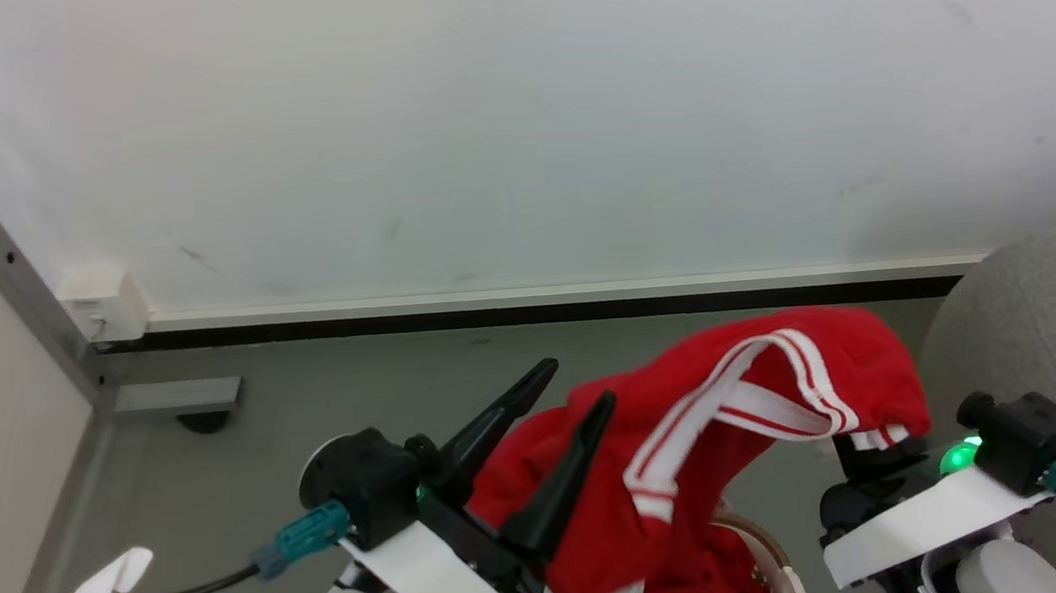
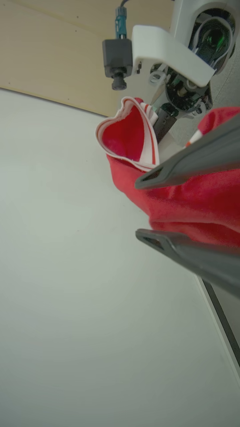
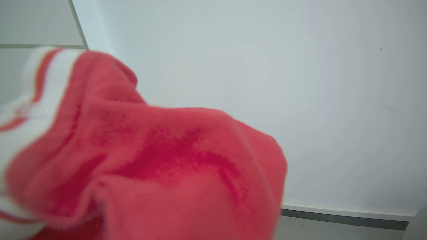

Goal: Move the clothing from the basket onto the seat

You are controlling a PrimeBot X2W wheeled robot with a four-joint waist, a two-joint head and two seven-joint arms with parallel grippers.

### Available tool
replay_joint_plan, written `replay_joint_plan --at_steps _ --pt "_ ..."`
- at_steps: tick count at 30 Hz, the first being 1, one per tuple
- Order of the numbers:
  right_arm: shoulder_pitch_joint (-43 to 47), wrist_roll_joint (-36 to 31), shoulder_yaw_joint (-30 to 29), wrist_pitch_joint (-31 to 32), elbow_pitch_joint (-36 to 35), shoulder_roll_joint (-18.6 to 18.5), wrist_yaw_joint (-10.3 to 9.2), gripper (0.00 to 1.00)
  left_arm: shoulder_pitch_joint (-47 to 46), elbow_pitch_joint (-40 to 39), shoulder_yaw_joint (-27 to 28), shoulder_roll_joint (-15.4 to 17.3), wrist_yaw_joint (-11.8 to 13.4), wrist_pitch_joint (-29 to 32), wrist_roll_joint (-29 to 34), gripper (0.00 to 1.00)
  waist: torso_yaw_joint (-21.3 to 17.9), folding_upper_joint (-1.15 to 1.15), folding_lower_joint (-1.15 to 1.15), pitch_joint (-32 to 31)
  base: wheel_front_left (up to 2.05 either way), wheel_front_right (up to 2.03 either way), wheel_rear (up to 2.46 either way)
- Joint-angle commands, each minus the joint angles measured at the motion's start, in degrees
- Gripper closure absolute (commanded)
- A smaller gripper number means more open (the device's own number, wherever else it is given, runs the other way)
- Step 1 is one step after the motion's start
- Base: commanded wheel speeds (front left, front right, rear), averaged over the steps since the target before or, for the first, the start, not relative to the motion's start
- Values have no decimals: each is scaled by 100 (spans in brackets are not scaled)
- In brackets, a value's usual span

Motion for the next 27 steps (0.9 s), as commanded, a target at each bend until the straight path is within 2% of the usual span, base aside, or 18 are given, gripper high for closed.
replay_joint_plan --at_steps 1,5,19,27 --pt "53 49 -65 3 -68 -23 -12 100 81 -28 19 -16 4 -4 15 0 -214 0 0 72 0 0 0" --pt "32 172 -357 2 -412 -23 -12 100 185 -101 45 -6 -5 -35 111 0 -638 0 0 189 0 0 0" --pt "414 -240 -1267 13 -1906 -17 -12 100 495 -466 497 -20 -162 -48 813 0 -2228 0 0 651 0 0 0" --pt "904 -159 -1398 197 -2553 -17 -12 100 708 -384 637 -90 -286 -47 1154 0 -2827 0 0 659 0 0 0"
